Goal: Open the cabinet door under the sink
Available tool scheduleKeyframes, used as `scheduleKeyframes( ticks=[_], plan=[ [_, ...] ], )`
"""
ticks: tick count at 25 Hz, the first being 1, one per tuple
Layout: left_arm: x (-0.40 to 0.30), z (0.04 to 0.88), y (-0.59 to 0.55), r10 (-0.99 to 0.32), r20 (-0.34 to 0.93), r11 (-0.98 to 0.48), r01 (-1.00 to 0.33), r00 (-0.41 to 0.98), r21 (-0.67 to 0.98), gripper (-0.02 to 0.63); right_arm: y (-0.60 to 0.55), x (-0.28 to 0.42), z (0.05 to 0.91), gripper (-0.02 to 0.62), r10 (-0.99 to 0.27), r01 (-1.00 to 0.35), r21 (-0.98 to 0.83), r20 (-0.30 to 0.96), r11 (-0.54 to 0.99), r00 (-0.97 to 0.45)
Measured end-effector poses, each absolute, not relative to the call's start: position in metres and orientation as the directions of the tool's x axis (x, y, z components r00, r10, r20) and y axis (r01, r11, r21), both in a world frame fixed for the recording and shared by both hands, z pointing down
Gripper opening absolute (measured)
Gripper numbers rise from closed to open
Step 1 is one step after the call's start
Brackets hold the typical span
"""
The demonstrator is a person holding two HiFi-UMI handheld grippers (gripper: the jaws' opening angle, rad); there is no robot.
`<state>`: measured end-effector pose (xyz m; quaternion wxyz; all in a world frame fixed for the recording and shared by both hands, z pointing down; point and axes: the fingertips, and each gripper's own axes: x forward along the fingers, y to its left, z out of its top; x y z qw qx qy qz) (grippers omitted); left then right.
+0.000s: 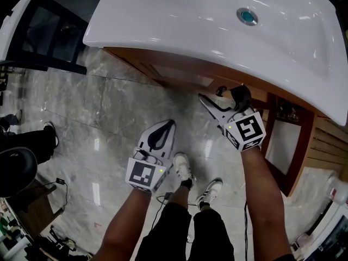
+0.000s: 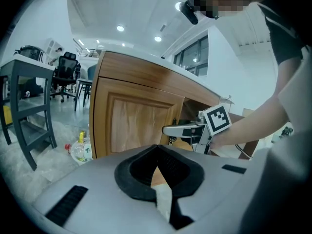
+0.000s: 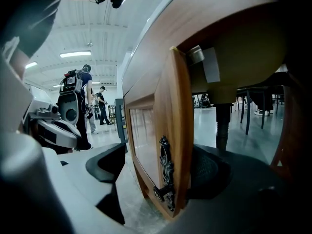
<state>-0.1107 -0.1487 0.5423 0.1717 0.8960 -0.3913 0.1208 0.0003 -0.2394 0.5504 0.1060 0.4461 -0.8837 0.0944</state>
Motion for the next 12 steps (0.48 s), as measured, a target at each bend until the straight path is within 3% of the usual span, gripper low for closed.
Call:
scheduleKeyframes(
  ticks=[12],
  plan=[
    [-0.118,0.539,-0.137,-0.677,0.344,-0.618,-0.757,0.65,0.214,0.023,-0.216,-0.008,0.55,0.385,-0.753,-0.792,-0.055,0.279,0.608,-0.597]
  ],
)
